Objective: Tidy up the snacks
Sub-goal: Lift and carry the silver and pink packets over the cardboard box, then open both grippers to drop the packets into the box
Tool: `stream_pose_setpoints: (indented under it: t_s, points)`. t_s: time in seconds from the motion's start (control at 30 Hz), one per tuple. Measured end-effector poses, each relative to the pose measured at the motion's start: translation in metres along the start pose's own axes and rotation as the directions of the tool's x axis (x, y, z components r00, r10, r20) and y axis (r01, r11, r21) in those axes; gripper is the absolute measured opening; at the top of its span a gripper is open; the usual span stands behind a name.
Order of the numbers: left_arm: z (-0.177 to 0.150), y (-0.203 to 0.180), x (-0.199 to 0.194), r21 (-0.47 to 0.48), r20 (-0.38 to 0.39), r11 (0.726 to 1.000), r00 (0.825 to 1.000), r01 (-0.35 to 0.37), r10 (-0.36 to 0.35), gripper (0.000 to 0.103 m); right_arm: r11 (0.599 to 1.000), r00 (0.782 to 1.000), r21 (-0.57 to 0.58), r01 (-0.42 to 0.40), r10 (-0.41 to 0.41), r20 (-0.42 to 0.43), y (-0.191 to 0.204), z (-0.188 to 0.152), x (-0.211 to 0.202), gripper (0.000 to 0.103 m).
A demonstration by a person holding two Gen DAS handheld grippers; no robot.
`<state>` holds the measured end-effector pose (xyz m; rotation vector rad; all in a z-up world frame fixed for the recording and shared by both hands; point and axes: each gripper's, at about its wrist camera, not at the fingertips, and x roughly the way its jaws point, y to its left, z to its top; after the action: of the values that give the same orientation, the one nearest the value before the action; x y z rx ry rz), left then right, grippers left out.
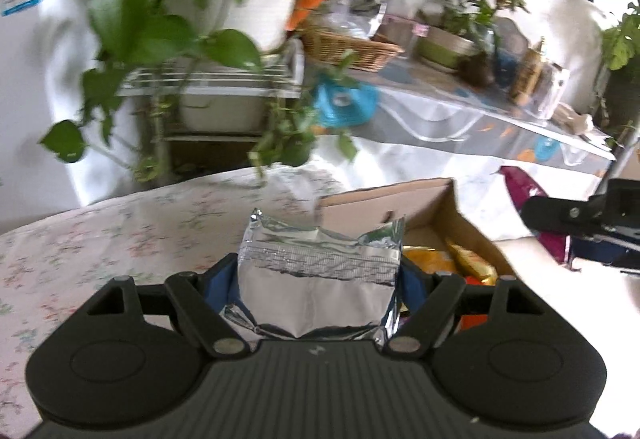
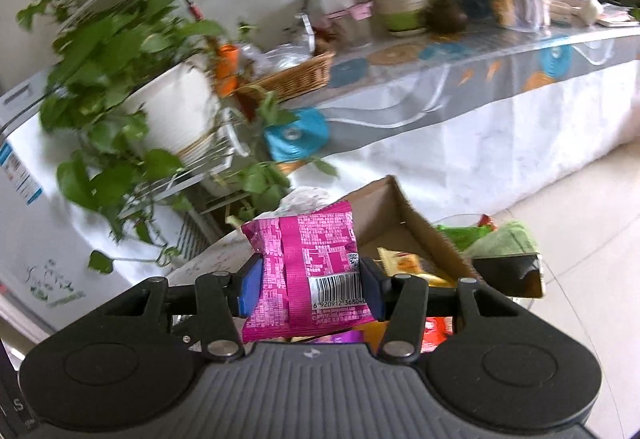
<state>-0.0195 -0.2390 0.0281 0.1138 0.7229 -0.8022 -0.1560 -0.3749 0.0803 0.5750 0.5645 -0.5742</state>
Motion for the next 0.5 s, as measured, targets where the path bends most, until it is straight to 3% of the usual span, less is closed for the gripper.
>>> stream_pose_setpoints:
  t_s: [0.5]
  points:
    - [0.000, -0.044, 0.048, 0.043, -0.046, 0.996, 0.996, 0.080, -0.078, 0.080, 0.991, 0.997, 0.118, 0.068, -0.062, -0.049, -0.026, -0.003, 0.010, 0.058]
